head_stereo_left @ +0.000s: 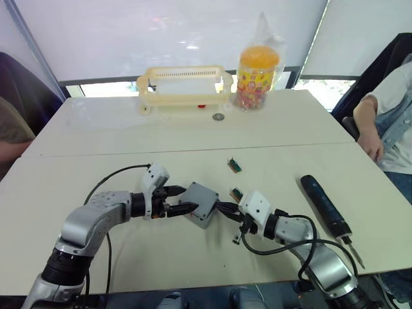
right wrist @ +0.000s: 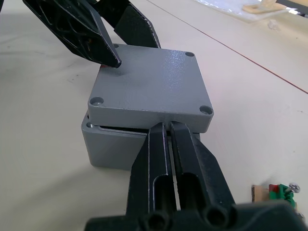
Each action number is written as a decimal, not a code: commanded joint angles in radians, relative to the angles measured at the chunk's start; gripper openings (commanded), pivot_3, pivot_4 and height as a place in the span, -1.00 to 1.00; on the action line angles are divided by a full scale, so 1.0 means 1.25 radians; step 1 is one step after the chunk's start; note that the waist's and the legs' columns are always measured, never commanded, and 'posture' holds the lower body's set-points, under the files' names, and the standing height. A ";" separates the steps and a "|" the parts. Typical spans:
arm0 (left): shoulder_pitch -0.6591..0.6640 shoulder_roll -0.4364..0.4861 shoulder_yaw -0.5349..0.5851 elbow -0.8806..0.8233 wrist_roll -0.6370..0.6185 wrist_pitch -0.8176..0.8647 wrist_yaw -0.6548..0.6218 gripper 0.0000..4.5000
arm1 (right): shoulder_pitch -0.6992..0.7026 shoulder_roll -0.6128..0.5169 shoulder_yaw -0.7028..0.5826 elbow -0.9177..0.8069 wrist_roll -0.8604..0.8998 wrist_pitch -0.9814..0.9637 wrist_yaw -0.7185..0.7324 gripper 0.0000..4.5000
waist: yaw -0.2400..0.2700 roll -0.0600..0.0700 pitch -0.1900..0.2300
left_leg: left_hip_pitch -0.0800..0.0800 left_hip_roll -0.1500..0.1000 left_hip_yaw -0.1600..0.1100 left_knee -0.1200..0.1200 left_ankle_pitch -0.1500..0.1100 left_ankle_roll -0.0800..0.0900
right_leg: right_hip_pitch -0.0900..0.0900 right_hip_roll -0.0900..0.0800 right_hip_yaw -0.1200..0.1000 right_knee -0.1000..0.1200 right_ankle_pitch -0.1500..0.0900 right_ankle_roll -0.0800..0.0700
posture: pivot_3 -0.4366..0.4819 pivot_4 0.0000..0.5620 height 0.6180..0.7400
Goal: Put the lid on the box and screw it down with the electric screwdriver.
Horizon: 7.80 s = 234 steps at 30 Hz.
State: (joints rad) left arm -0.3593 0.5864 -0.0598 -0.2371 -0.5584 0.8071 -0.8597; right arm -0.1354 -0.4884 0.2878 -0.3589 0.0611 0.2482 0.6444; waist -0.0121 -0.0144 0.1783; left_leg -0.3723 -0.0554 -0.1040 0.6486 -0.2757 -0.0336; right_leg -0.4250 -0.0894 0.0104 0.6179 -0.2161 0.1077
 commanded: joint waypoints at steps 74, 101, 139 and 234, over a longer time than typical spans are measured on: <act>-0.143 -0.014 -0.048 0.178 0.132 -0.155 -0.055 0.72 | 0.040 -0.001 -0.056 -0.083 0.000 0.016 -0.001 -0.97 | -0.001 -0.001 0.000 | -0.001 0.000 0.000 0.000 0.000 0.000 | 0.000 0.000 0.000 -0.001 0.000 0.000 | -0.05 -0.47 1.00; -0.095 0.017 0.137 0.078 0.002 0.001 0.001 0.72 | 0.082 -0.007 -0.112 -0.161 0.095 0.129 -0.006 -0.97 | -0.002 -0.001 0.001 | 0.000 0.000 -0.001 0.000 0.000 0.000 | -0.001 0.000 0.000 0.000 0.000 0.000 | -0.05 -0.47 1.00; 0.026 -0.007 -0.046 0.102 0.202 -0.202 -0.047 0.72 | -0.045 0.023 0.006 0.023 0.090 0.168 0.043 -0.97 | -0.001 -0.001 0.001 | -0.001 0.000 -0.001 -0.001 0.000 0.000 | -0.001 -0.001 -0.002 -0.001 0.000 0.000 | -0.05 -0.47 1.00; 0.092 0.299 0.108 -0.328 -0.132 0.063 0.014 -0.98 | -0.039 0.085 -0.163 -0.003 0.161 0.339 -0.192 -0.97 | -0.002 0.000 0.002 | -0.001 0.000 0.001 -0.001 -0.001 0.001 | -0.001 0.000 0.000 -0.001 -0.002 -0.002 | -0.05 -0.47 1.00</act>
State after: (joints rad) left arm -0.2416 0.9589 0.0630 -0.6295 -0.7280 0.9035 -0.8431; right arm -0.1792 -0.3905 0.0929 -0.3473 0.2592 0.6894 0.4053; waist -0.0141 -0.0143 0.1805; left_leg -0.3740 -0.0554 -0.1031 0.6475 -0.2765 -0.0324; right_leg -0.4263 -0.0898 0.0100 0.6161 -0.2182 0.1050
